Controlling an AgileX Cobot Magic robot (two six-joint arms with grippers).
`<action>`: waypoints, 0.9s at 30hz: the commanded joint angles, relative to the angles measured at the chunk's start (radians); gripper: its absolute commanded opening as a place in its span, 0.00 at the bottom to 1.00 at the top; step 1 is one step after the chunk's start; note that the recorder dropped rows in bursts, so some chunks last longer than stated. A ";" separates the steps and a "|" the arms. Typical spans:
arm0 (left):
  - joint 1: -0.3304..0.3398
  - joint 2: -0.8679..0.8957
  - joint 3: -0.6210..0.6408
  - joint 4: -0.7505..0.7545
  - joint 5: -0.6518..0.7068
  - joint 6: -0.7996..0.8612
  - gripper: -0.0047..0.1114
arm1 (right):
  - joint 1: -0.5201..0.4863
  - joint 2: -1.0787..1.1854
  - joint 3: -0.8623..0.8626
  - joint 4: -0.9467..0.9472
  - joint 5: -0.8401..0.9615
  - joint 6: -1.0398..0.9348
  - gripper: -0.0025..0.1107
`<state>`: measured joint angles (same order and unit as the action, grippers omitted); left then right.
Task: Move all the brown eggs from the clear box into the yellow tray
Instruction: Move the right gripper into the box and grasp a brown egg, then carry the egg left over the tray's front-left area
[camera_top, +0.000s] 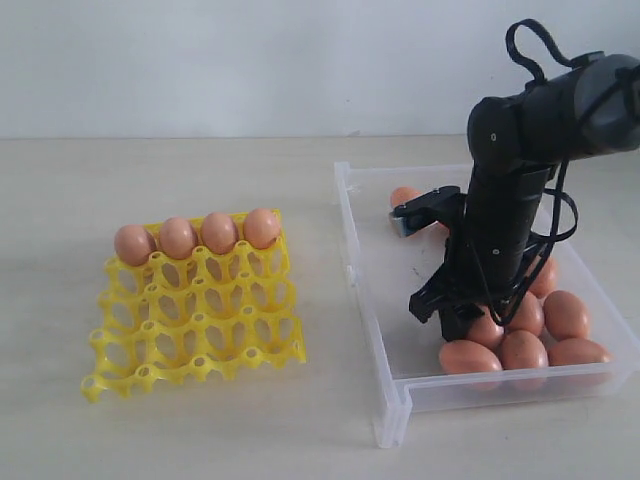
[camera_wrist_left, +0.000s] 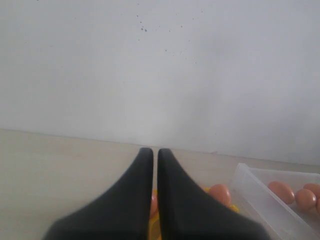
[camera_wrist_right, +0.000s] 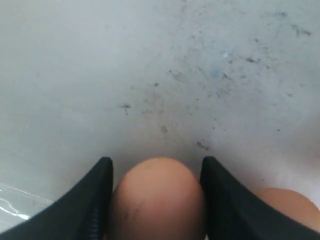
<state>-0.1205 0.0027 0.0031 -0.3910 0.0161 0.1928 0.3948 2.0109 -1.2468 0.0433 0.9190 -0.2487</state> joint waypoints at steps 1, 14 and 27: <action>-0.006 -0.003 -0.003 -0.009 -0.016 -0.007 0.07 | -0.005 0.001 0.002 -0.011 0.024 0.008 0.02; -0.006 -0.003 -0.003 -0.009 -0.016 -0.007 0.07 | -0.003 -0.148 0.009 0.072 -0.364 0.083 0.02; -0.006 -0.003 -0.003 -0.009 -0.016 -0.007 0.07 | 0.173 -0.239 0.225 0.156 -1.136 0.074 0.02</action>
<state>-0.1205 0.0027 0.0031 -0.3910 0.0161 0.1928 0.5111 1.7827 -1.0452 0.2026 -0.0445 -0.1713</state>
